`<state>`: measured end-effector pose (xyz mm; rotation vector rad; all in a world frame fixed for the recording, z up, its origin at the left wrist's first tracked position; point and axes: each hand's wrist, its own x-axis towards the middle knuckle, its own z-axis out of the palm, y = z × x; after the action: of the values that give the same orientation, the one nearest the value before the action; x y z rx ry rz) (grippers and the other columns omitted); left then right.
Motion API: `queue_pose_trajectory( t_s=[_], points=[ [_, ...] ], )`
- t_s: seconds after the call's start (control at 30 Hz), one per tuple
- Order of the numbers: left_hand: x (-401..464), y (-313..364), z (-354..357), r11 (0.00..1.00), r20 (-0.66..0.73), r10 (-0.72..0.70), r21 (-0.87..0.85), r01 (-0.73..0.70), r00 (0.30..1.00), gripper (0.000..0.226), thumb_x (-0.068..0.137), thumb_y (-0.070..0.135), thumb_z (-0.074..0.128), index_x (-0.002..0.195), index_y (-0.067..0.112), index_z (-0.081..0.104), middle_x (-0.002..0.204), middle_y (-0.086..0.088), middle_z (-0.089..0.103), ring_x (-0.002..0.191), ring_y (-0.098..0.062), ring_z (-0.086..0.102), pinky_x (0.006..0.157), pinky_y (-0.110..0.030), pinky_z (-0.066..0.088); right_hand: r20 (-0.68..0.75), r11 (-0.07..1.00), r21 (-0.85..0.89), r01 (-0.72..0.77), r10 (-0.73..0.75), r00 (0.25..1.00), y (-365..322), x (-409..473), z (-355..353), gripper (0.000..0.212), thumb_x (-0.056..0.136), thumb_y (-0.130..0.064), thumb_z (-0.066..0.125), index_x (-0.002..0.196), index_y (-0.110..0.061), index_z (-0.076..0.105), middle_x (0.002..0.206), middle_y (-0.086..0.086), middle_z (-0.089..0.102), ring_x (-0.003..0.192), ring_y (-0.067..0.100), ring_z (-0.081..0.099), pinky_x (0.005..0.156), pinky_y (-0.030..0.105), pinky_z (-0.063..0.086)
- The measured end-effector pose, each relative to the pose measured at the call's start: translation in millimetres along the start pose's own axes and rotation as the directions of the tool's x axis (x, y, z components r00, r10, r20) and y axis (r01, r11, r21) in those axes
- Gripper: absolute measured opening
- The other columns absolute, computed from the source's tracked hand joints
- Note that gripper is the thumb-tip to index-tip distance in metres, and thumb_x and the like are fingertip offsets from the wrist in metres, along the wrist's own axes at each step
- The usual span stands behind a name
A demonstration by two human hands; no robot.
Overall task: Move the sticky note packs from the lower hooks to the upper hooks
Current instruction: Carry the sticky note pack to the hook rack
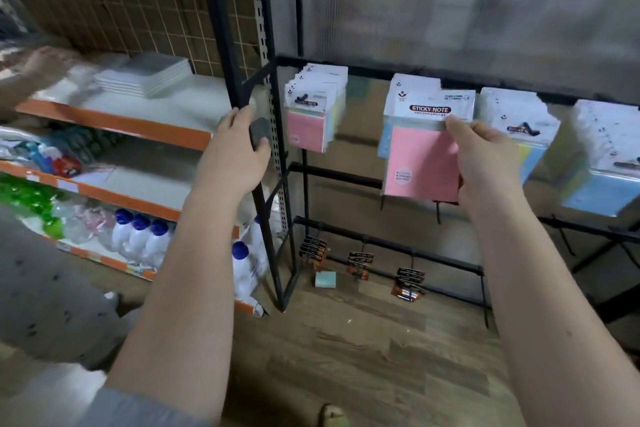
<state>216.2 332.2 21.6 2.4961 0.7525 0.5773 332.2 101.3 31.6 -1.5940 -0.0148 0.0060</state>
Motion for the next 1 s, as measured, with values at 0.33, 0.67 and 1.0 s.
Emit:
queue_pose_trajectory(
  t_s=[0.33, 0.67, 1.0],
  points=[
    [69.8, 8.3, 20.4, 1.000, -0.034, 0.028, -0.008, -0.028, 0.999, 0.053, 0.099, 0.025, 0.042, 0.148, 0.026, 0.023, 0.156, 0.004, 0.020, 0.139, -0.020, 0.029, 0.110, -0.038, 0.028, 0.031, 0.998, 0.036, 0.051, -0.053, 0.998, -19.1, 69.7, 38.3, 0.031, 0.089, -0.027, 0.062, 0.060, -0.020, 0.053, 0.058, -0.005, 0.048, 0.055, 0.012, 0.041, 0.064, 0.031, 0.034],
    [127.2, -15.9, 36.6, 0.994, 0.103, 0.045, -0.103, -0.034, 0.994, 0.053, 0.098, 0.028, 0.044, 0.148, 0.028, 0.024, 0.155, 0.003, 0.024, 0.137, -0.020, 0.032, 0.108, -0.037, 0.029, -0.028, 0.979, 0.015, 0.201, -0.201, 0.979, -23.4, 83.5, 76.0, 0.027, 0.090, -0.032, 0.060, 0.065, -0.021, 0.058, 0.052, -0.015, 0.049, 0.055, 0.005, 0.042, 0.060, 0.025, 0.036],
    [163.0, -32.5, 37.2, 0.978, 0.106, 0.122, -0.181, -0.101, 0.987, 0.051, 0.096, 0.023, 0.048, 0.145, 0.026, 0.033, 0.147, -0.004, 0.039, 0.130, -0.025, 0.042, 0.104, -0.034, 0.036, -0.071, 0.834, 0.043, 0.550, -0.547, 0.834, -87.0, 69.1, 145.3, 0.030, 0.091, -0.029, 0.062, 0.066, -0.015, 0.054, 0.055, -0.009, 0.043, 0.053, 0.002, 0.035, 0.050, 0.018, 0.029]
  ],
)
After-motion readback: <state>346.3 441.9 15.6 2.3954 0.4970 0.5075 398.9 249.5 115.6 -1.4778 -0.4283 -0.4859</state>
